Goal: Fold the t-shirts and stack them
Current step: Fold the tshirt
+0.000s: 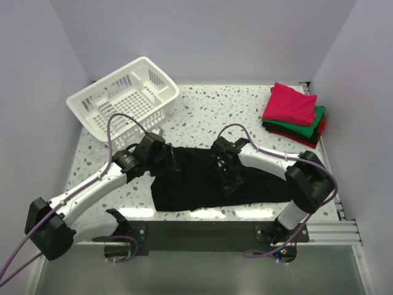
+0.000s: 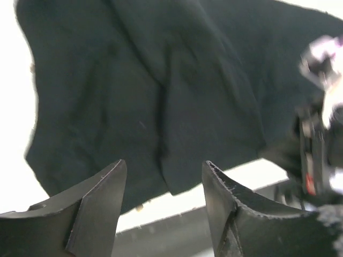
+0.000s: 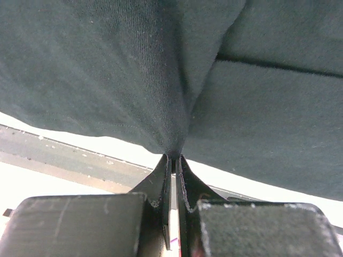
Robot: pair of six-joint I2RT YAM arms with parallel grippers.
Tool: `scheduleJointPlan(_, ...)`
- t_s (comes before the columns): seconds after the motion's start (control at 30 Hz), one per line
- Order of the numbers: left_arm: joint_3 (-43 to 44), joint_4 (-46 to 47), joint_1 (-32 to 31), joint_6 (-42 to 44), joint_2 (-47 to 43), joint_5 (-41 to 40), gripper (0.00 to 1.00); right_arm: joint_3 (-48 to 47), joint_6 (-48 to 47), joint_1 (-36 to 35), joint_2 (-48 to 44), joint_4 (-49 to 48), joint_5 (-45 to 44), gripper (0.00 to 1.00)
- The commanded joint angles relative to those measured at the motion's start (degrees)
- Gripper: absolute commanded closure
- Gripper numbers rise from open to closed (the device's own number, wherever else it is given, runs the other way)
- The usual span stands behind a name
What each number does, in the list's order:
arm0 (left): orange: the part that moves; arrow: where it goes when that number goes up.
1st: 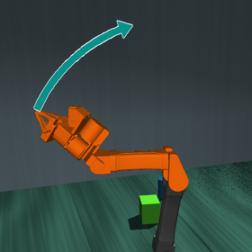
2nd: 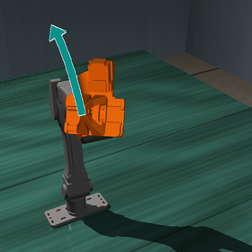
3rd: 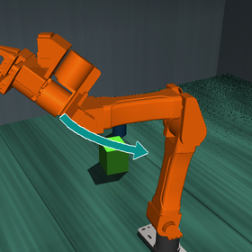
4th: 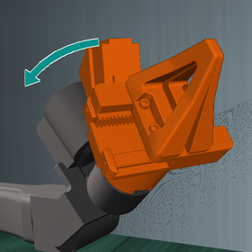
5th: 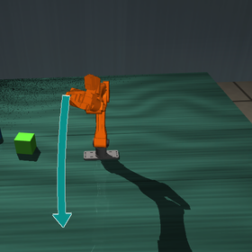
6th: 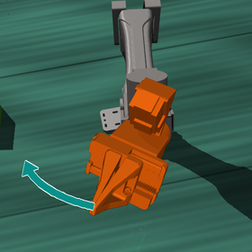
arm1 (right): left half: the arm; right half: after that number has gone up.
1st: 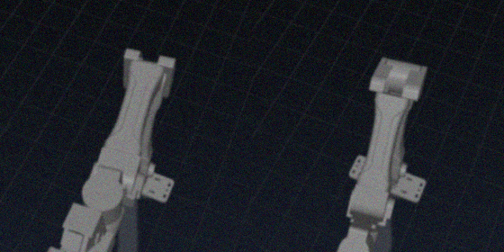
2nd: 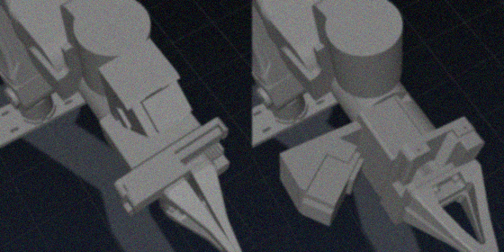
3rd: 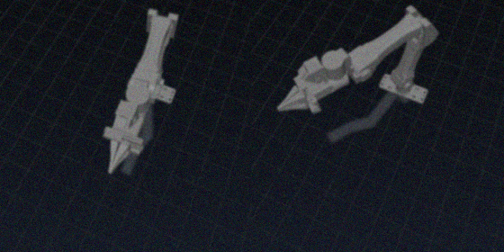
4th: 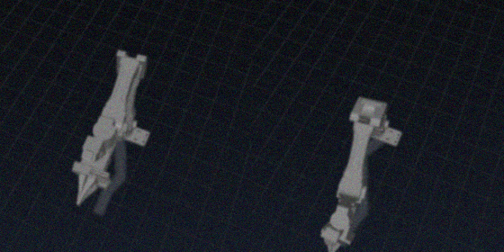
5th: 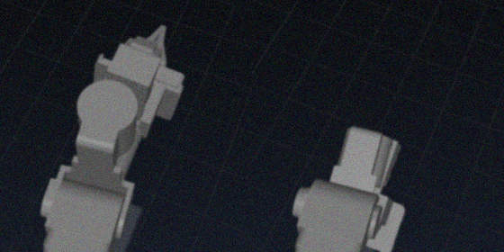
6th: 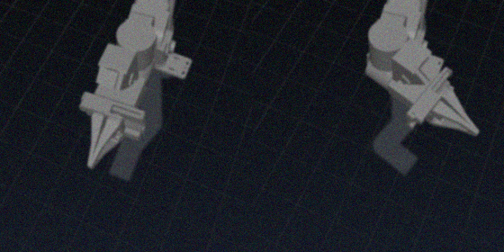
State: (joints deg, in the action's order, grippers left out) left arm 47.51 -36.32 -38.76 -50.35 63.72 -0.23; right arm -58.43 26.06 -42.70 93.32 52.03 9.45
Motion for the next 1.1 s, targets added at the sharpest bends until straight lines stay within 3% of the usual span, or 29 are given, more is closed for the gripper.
scheduleJointPlan(0.0,2.8,2.8,2.2,2.9,3.6,-8.9,0.36,-2.9,-0.6,0.1,1.2,2.1,-1.9,1.00)
scheduleJointPlan(0.3,4.8,14.6,6.4,5.3,14.9,-14.0,0.35,-4.0,-0.9,0.1,2.7,3.0,-2.5,1.00)
scheduleJointPlan(0.47,6.1,20.2,7.5,5.8,19.4,-13.0,0.35,-4.1,-1.0,0.1,2.9,3.2,-2.7,1.00)
scheduleJointPlan(0.8,10.0,22.2,8.4,5.0,27.5,-14.7,0.41,-4.1,-1.3,0.1,3.2,3.3,-2.9,1.00)
scheduleJointPlan(1.07,13.6,18.6,9.3,5.5,33.4,-18.1,0.47,-3.4,-1.5,0.1,3.0,3.3,-2.6,1.00)
